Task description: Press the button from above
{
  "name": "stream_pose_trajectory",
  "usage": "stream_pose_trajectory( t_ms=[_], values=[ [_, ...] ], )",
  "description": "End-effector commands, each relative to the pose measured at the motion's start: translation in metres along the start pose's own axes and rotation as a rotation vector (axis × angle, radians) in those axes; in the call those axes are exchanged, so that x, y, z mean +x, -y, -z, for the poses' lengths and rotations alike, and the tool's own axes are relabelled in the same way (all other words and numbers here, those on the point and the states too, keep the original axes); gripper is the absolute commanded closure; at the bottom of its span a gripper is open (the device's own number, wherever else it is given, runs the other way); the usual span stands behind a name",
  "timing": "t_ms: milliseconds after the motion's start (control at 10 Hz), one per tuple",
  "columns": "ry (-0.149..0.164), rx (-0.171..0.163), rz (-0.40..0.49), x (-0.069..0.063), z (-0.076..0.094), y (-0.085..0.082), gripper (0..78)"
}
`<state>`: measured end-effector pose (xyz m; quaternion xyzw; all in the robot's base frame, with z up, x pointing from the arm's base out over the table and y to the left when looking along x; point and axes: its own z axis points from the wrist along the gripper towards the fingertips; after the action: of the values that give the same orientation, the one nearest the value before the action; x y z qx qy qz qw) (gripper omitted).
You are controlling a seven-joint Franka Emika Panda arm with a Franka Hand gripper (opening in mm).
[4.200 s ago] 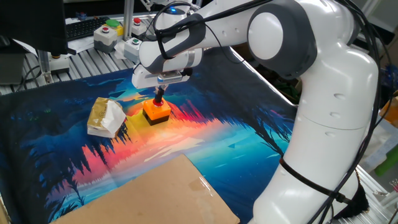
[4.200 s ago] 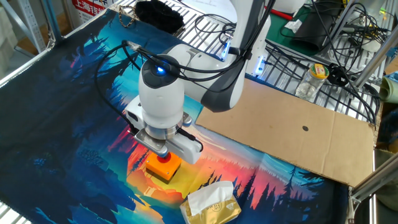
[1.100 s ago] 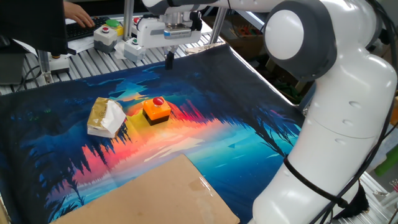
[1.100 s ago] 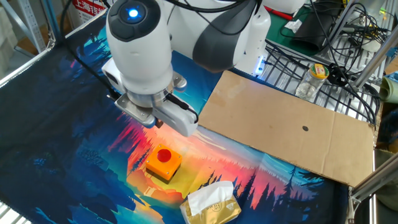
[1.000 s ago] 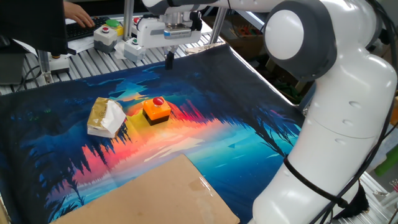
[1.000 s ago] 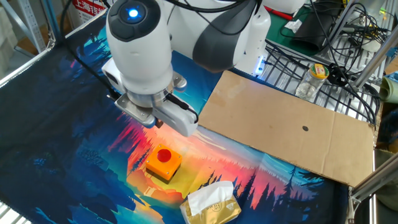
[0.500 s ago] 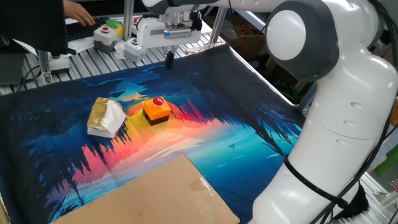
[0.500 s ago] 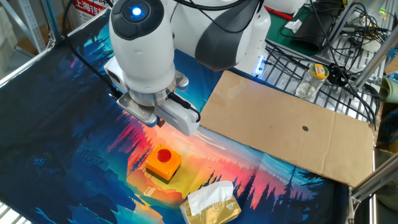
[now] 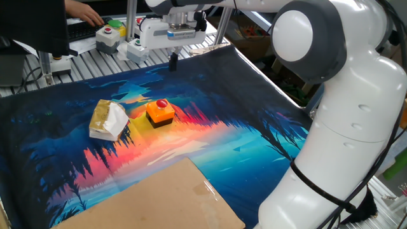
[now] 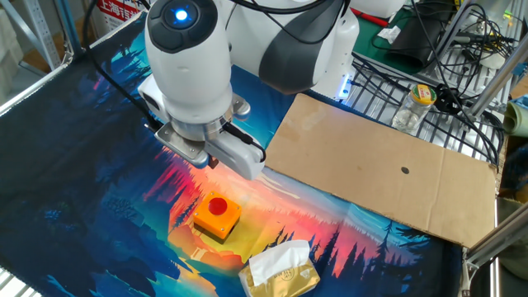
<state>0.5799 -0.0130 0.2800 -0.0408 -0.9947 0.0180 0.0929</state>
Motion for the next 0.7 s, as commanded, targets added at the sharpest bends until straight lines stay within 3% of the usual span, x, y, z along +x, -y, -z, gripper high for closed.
stream_pose_trajectory(
  t_ms=[100,300,400,700],
  values=[
    [0.003,0.002,-0.017,-0.001,0.002,0.001,77.6],
    [-0.003,0.014,-0.017,-0.001,0.006,0.001,77.6],
    [-0.023,0.019,-0.017,-0.003,0.01,0.002,77.6],
    [-0.027,0.027,-0.016,-0.006,0.014,0.004,77.6]
  ],
)
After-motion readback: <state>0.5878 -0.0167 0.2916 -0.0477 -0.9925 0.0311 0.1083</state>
